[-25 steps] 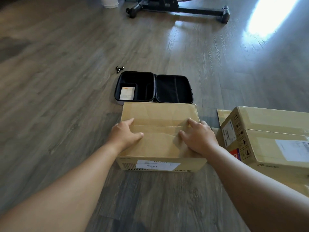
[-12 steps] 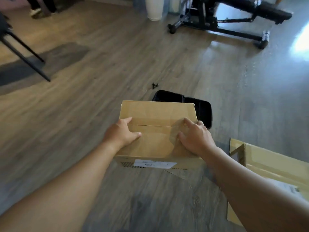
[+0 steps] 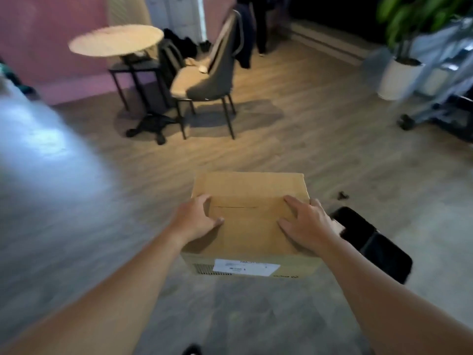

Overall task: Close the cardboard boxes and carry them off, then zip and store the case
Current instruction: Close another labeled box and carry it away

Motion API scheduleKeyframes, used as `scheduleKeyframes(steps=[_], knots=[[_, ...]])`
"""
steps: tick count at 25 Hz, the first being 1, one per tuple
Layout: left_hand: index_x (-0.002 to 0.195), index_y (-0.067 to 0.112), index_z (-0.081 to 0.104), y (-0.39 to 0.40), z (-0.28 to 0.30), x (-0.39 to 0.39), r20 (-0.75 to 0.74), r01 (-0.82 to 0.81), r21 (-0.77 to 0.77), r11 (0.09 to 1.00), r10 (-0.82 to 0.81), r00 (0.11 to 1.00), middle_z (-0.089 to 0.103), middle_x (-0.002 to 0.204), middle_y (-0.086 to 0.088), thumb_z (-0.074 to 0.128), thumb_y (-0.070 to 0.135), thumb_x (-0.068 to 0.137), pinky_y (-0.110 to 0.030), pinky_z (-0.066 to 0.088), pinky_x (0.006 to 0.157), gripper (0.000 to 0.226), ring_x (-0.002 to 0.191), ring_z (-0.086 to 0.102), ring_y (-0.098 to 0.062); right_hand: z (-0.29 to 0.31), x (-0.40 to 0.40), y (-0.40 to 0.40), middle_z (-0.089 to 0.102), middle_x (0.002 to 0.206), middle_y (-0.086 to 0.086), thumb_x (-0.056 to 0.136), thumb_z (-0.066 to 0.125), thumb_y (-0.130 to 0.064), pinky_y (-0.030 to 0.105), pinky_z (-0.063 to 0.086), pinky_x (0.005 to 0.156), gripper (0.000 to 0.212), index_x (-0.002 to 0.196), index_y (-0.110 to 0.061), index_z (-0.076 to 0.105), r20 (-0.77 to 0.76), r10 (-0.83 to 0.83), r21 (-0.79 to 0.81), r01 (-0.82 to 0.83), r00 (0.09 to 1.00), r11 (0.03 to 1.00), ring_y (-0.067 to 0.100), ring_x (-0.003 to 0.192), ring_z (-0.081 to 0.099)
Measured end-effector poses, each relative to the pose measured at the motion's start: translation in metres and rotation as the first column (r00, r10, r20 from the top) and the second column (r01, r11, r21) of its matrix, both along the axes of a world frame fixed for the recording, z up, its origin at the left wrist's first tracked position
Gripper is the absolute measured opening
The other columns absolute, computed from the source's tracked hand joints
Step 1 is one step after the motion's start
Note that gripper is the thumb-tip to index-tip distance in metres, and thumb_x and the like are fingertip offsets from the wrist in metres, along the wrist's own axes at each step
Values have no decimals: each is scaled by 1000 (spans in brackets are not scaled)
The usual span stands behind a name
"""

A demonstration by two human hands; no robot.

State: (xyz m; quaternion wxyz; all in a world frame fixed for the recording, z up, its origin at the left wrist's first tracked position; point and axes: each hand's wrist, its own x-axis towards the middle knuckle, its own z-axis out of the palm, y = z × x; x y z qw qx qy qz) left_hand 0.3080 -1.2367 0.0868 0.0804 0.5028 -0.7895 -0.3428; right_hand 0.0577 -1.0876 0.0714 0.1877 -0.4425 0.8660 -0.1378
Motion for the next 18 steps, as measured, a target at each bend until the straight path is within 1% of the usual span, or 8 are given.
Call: scheduleKeyframes(steps=[2,4,6,8,11,13,16,18], knots=[[140,28,52,-12,40,65,-15,-98,-37,994,98,995,62,132,1,81,50,75,-25,38,84,75,117,58,-22,41,53,-42,43,133,12,81,53,-59,41,48,89,71,149,-49,33,19,117,-14,-117,993,993,37,106,60],[139,33,51,-30,72,130,16,-196,-93,976,198,980,63,131,3,79,56,74,-26,38,80,75,117,59,-23,75,107,-84,44,134,14,82,55,-57,42,48,94,73,150,-45,33,17,213,-43,-212,977,976,38,110,59],[139,36,49,-49,97,195,56,-280,-133,951,290,956,63,131,2,76,62,72,-30,43,84,77,118,59,-26,98,165,-124,46,135,15,82,56,-57,42,46,98,73,150,-44,34,11,302,-60,-301,953,952,37,115,57],[140,35,48,-70,116,252,66,-334,-160,929,348,935,63,132,0,74,63,71,-33,45,90,78,119,58,-28,116,217,-164,49,135,17,82,58,-57,41,44,102,73,150,-43,36,12,364,-92,-361,931,928,36,121,54],[142,34,45,-101,129,329,87,-407,-166,898,425,901,62,133,-2,72,63,72,-33,44,87,81,119,58,-29,132,290,-224,48,138,16,84,61,-58,42,40,106,75,152,-40,35,4,466,-92,-464,885,881,35,128,49],[143,35,44,-127,134,374,98,-463,-165,871,481,871,61,134,-2,70,65,70,-33,43,86,83,119,57,-29,139,334,-263,47,135,13,83,60,-61,44,40,106,77,153,-39,34,9,521,-104,-517,854,849,34,127,48],[142,34,46,-170,136,425,101,-524,-162,836,542,834,62,132,-2,70,64,70,-34,43,86,82,119,57,-28,140,383,-322,44,122,5,78,54,-70,44,44,100,80,150,-44,32,-11,575,-104,-573,818,813,33,118,53],[141,32,47,-202,134,451,114,-547,-174,819,569,814,62,131,-3,69,64,71,-33,43,84,79,117,58,-28,137,409,-368,46,125,6,75,51,-74,45,46,97,81,149,-46,31,-34,607,-84,-608,794,790,33,115,55]])
